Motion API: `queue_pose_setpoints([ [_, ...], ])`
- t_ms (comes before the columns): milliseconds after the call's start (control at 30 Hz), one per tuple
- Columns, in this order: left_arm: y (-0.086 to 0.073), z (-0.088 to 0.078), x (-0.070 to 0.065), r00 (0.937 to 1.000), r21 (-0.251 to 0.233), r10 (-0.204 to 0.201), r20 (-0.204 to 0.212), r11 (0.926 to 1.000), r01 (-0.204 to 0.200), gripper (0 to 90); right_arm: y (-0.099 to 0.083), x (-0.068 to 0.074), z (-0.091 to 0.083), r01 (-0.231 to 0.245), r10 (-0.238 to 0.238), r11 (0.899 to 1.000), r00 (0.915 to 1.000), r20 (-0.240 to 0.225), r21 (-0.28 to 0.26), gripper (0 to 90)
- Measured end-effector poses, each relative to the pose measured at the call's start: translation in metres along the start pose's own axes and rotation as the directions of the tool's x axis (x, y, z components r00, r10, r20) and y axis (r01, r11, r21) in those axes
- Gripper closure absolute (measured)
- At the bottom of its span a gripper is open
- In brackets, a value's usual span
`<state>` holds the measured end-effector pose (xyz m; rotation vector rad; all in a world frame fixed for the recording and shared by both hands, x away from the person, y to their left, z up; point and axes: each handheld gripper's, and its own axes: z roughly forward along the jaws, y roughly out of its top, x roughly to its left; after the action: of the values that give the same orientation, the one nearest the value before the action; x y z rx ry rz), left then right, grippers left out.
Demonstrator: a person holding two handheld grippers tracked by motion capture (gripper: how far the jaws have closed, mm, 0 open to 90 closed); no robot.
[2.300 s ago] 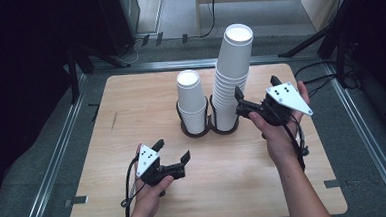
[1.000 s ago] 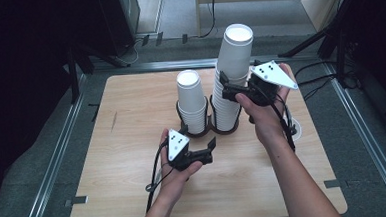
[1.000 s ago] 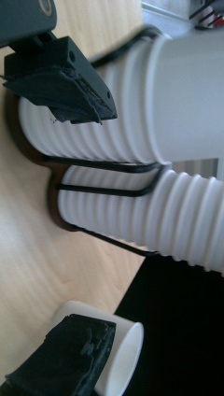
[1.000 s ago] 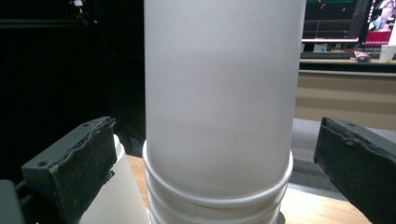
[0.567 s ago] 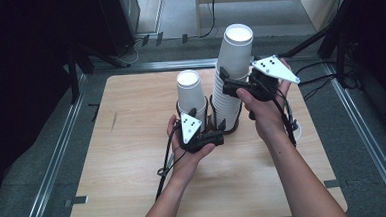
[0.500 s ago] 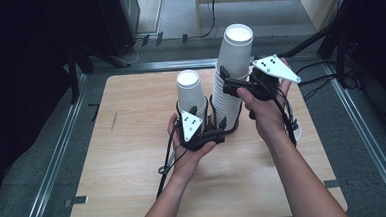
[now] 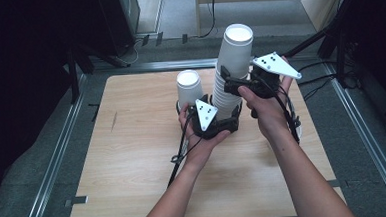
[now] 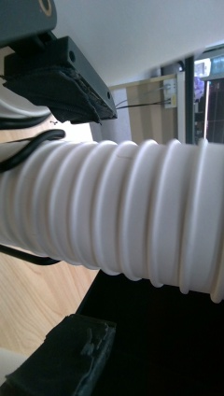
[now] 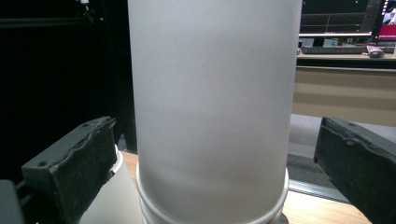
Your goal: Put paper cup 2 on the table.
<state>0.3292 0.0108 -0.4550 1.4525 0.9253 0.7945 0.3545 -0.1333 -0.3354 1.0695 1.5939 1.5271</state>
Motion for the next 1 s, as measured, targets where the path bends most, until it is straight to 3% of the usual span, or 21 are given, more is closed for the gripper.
queue_pose_setpoints([
  [367, 0.003, 0.022, -0.008, 0.9959, 0.007, 0.026, -0.087, 0.9997, -0.025, 1.5, 0.0, -0.001, 0.006, -0.008, 0.009, 1.0, 0.9994, -0.034, 0.007, 0.0],
  [500, 0.001, 0.027, -0.01, 0.9958, 0.006, 0.013, -0.09, 0.9999, -0.012, 1.5, 0.001, -0.001, 0.009, -0.018, 0.018, 1.0, 0.999, -0.041, 0.008, 0.0],
  [767, 0.001, 0.031, -0.009, 0.9955, -0.006, 0.008, -0.094, 1.0, -0.008, 1.5, 0.007, -0.008, 0.017, -0.011, 0.015, 0.999, 0.9948, -0.1, 0.037, 2.7],
  [1000, 0.002, 0.031, -0.012, 0.9938, -0.005, 0.023, -0.109, 0.9997, -0.024, 6.7, 0.006, -0.009, 0.023, -0.026, 0.029, 0.999, 0.9956, -0.089, 0.036, 6.6],
])
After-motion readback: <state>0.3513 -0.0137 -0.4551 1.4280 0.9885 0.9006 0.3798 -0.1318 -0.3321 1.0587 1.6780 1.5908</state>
